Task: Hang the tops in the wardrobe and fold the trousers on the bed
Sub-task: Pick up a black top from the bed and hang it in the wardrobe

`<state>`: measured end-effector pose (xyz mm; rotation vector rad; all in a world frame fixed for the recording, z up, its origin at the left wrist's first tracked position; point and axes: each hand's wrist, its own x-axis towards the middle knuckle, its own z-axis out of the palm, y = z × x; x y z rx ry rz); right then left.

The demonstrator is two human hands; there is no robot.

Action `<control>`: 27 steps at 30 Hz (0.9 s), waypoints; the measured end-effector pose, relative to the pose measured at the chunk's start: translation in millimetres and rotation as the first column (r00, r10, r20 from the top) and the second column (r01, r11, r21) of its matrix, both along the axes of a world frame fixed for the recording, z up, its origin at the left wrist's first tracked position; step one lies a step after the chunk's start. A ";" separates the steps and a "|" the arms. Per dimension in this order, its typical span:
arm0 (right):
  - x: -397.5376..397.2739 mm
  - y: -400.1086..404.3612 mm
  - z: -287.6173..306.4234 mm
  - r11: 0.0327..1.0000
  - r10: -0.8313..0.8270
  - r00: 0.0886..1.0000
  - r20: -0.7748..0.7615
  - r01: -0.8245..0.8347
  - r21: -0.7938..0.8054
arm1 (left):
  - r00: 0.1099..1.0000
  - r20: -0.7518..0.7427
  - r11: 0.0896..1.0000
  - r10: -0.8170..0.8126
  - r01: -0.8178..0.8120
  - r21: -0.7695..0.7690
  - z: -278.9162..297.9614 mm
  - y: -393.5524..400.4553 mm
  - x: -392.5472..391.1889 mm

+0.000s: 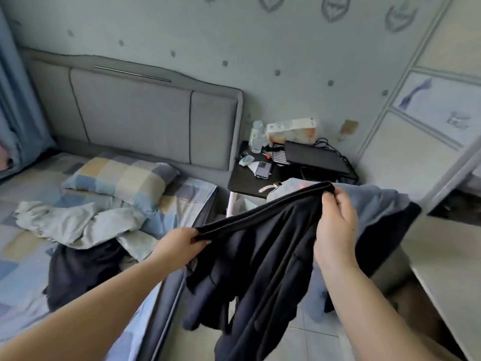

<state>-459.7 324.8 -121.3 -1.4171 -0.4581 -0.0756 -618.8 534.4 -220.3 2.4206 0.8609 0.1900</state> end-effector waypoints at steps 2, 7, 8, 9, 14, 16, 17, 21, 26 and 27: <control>34.8 -35.2 2.1 0.996 -0.084 0.996 -0.028 0.083 -0.027 | 0.981 0.191 0.983 -0.042 0.075 -0.169 15.8 -23.4 36.6; 116.9 -131.8 6.4 0.960 -0.276 0.961 -0.006 0.275 -0.045 | 0.861 0.507 0.925 -0.045 0.228 -0.305 55.2 -83.9 122.4; 130.5 -149.8 5.2 0.951 -0.305 0.952 -0.003 0.304 -0.048 | 0.834 0.551 0.911 -0.027 0.248 -0.331 59.5 -94.8 138.3; 143.6 -168.4 3.7 0.943 -0.330 0.944 0.004 0.330 -0.052 | 0.804 0.594 0.890 -0.007 0.276 -0.362 64.1 -107.7 155.3; 184.4 -236.9 -5.4 0.900 -0.431 0.902 -0.017 0.428 -0.082 | 0.696 0.712 0.703 0.091 0.462 -0.541 78.8 -169.3 232.3; 196.3 -257.1 -7.0 0.878 -0.473 0.880 -0.029 0.469 -0.090 | 0.698 0.712 0.581 0.076 0.549 -0.600 82.7 -190.2 260.9; 203.4 -267.0 -6.9 0.865 -0.498 0.866 -0.036 0.493 -0.092 | 0.696 0.715 0.522 0.067 0.586 -0.620 84.0 -200.9 276.7; 229.2 -299.5 -4.1 0.811 -0.584 0.810 -0.052 0.579 -0.086 | 0.669 0.740 0.304 0.075 0.691 -0.655 90.1 -231.8 337.6; 261.5 -324.5 5.9 0.701 -0.711 0.702 -0.037 0.703 -0.115 | 0.637 0.770 0.136 0.036 0.760 -0.636 102.0 -263.4 422.5; 268.8 -327.2 8.7 0.685 -0.726 0.686 -0.040 0.717 -0.127 | 0.630 0.776 0.098 0.030 0.771 -0.629 104.3 -267.4 437.6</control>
